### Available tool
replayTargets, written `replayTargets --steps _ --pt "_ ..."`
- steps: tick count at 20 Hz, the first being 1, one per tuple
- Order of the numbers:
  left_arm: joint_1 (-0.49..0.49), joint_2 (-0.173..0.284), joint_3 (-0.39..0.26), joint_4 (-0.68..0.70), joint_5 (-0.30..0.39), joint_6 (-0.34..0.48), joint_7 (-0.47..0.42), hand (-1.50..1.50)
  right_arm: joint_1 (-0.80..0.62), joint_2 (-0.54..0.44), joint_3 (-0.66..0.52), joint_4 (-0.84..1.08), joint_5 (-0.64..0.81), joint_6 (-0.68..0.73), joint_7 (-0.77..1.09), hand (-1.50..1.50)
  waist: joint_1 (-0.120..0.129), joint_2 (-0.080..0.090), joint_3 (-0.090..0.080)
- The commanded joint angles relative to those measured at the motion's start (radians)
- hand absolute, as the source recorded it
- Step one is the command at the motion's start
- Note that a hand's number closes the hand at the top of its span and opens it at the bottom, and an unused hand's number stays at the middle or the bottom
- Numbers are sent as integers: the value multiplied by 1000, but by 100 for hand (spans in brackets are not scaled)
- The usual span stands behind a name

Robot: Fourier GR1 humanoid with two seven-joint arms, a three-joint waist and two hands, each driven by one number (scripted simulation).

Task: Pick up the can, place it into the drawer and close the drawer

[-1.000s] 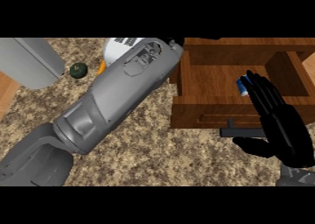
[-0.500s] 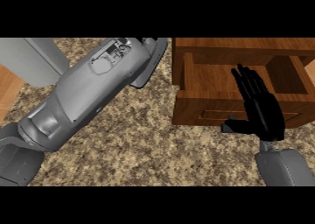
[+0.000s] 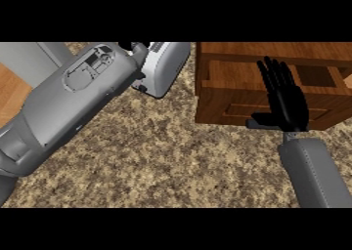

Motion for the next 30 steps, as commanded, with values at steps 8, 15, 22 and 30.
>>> replayTargets --steps 8,15,22,30 --pt "140 135 12 -206 -25 -14 64 -150 -242 24 -103 409 22 -197 -16 -150 19 28 23" --pt "200 142 -8 -273 -59 3 108 -150 -445 15 -151 628 57 -274 8 -150 20 37 24" --pt "279 177 4 -382 -74 -8 120 -150 -581 -21 -198 780 60 -344 15 -150 36 42 24" --pt "372 189 -2 -464 -107 -2 93 -150 -680 -27 -218 870 62 -337 36 -150 44 46 24"
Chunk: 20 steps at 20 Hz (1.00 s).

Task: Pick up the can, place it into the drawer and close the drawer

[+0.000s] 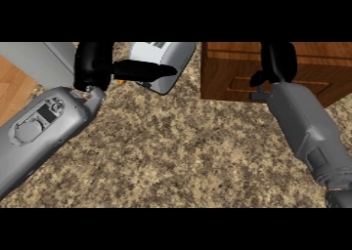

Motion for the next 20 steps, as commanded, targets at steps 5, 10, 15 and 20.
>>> replayTargets --steps 5,10,15,20 --pt "64 21 9 -77 -21 -7 -14 -150 -103 9 -46 78 -36 14 -32 -150 32 14 5" --pt "125 49 43 -76 -6 -41 -58 -150 -134 32 -146 34 -160 40 -149 -150 36 13 6" --pt "145 28 37 -65 -18 -29 -62 -150 -156 92 -247 10 -286 91 -245 -150 4 3 7" --pt "149 37 46 -88 -27 -20 -44 -150 -164 96 -349 2 -406 167 -329 -150 -10 -1 7"
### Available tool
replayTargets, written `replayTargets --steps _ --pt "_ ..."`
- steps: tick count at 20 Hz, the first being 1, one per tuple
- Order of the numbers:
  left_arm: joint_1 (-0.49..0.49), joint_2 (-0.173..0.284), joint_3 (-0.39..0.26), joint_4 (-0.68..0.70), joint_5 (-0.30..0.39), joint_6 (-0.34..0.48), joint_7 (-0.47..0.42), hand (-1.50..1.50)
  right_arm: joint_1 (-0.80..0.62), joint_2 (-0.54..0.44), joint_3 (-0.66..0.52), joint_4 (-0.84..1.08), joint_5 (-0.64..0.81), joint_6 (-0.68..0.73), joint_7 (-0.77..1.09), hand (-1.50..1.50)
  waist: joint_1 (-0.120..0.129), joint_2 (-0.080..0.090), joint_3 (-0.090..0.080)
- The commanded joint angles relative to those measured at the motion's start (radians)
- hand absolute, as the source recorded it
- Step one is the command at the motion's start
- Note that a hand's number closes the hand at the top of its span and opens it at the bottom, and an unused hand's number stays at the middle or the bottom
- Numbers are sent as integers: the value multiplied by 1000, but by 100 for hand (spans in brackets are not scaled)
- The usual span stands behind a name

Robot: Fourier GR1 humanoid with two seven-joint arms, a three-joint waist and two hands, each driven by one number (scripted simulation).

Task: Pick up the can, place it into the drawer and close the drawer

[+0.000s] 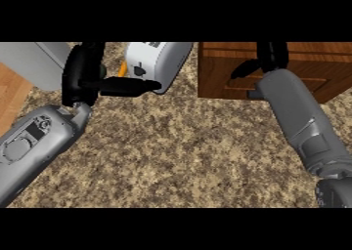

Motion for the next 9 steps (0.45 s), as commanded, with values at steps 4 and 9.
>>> replayTargets --steps 4,9 --pt "46 19 16 -33 -8 8 9 -150 -87 77 -201 -55 -259 115 -58 -150 -7 -21 -4" --pt "124 12 37 -41 -20 -29 -55 -150 -46 74 -230 -35 -300 111 -148 -150 -6 -10 -6"
